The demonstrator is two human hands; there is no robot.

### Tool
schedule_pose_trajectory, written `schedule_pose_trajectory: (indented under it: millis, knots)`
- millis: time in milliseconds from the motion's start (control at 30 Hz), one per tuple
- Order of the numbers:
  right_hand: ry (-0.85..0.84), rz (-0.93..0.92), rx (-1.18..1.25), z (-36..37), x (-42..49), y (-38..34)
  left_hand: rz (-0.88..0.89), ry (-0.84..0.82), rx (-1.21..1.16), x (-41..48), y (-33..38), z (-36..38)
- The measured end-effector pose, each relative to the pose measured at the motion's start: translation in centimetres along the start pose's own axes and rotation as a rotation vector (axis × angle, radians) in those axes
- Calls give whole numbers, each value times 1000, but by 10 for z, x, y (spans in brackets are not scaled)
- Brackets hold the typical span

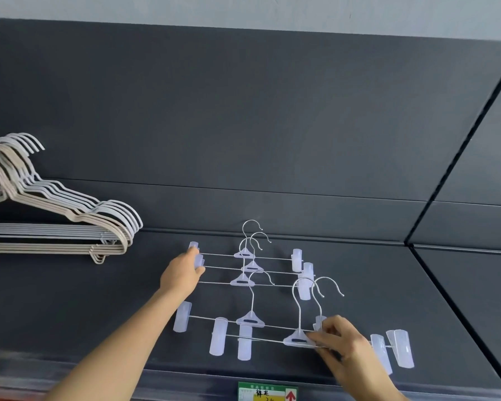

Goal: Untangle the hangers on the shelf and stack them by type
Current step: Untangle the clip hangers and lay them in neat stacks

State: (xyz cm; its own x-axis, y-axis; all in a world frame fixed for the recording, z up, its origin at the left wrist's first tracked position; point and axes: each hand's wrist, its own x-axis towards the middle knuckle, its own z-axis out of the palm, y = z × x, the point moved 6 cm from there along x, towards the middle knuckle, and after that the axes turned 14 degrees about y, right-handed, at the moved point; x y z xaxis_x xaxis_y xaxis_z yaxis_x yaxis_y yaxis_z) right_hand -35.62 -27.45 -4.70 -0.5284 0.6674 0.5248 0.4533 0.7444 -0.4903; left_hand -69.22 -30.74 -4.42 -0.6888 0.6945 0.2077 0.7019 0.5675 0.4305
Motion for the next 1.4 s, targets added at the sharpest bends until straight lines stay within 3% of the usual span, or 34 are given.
schedule_pose_trajectory:
  millis: [200, 333, 533, 667, 833, 1133, 1400]
  knots:
    - [24, 2, 4, -1, -3, -5, 26, 106, 21, -8, 5, -19]
    - [34, 30, 6, -3, -5, -13, 185, 185, -165, -34, 22, -37]
    - [-10, -3, -2, 4, -15, -30, 258, -353, -289, -75, 50, -16]
    - [-33, -7, -15, 3, -22, -27, 240, -466, -300, -89, 62, 2]
    - [24, -14, -17, -5, -22, -29, 159, -433, -331, -86, 43, 4]
    - [-66, 15, -27, 10, -15, -41, 91, -339, -386, -74, 29, -5]
    - [-26, 37, 21, 41, 9, -78, 99, 27, -593, -89, -9, -76]
